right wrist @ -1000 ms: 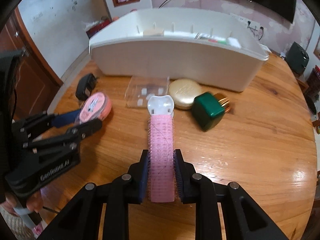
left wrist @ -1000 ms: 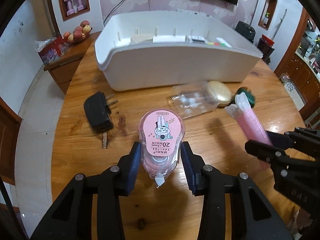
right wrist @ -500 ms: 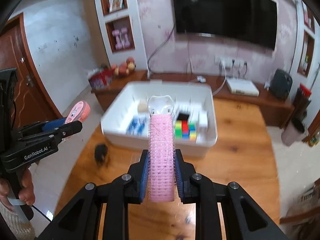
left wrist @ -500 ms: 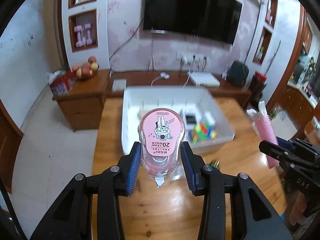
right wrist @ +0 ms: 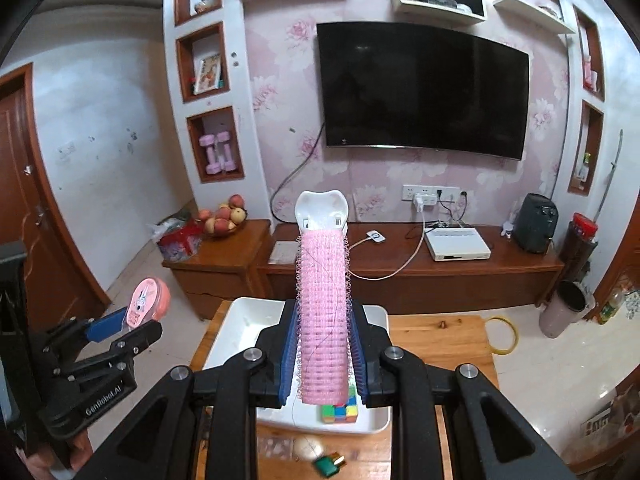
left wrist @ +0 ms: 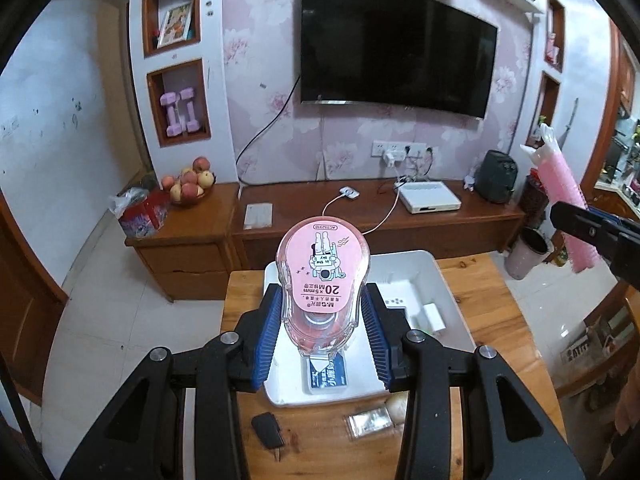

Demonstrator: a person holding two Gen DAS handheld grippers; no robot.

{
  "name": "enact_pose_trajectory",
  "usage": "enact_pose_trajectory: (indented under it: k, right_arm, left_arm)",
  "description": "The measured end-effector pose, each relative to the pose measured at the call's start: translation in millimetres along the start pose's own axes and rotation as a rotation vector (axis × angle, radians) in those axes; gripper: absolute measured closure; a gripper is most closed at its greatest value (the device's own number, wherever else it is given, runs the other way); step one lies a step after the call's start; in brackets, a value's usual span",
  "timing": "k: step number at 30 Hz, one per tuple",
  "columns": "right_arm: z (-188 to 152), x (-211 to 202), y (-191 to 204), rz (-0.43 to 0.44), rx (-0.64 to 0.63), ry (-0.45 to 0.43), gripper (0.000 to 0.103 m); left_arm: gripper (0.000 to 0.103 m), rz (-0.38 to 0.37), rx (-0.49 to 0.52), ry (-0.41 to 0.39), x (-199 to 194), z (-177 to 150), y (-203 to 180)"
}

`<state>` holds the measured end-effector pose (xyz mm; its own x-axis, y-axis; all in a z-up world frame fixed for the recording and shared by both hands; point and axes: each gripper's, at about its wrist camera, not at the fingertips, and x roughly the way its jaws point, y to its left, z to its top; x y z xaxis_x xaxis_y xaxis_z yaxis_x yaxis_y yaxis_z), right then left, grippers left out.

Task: Organize rigid objects
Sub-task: 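Carry the roller and tape dispenser into the bin and open both tools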

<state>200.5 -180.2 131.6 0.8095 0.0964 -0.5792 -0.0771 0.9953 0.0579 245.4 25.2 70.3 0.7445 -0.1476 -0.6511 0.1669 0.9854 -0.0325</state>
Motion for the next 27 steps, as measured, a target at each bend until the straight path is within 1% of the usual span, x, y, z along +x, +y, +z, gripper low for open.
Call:
enact_pose_trajectory:
  k: [3,5,7,8,12,16,22,27]
  right_arm:
    - [0,34,-2,0.012,0.010,0.073,0.079]
    - [-9,63,-4,0.024,0.022,0.135,0.079]
    - [-23,95,-5,0.041,0.039,0.201,0.079]
    - [-30,105,-5,0.048,0.043,0.225,0.079]
    - [-61,153,0,0.065,0.043,0.330,0.079]
    - [-94,192,3,0.078,0.048,0.424,0.079]
    - [-126,224,8,0.092,0.060,0.513,0.079]
    - [-139,238,8,0.104,0.082,0.563,0.078]
  left_arm:
    - [0.060,0.021,-0.007,0.039,31,0,1]
    - [0.060,0.030,-0.019,0.073,55,-3,3]
    - [0.060,0.031,-0.036,0.112,78,-8,5]
    - [0.060,0.035,-0.049,0.143,96,-12,9]
    - [0.060,0.051,-0.065,0.222,141,-25,14]
    - [0.060,0.043,-0.080,0.287,171,-36,18]
    - [0.059,0.065,-0.064,0.358,201,-49,15]
    - [0.059,0.064,-0.058,0.391,215,-56,16]
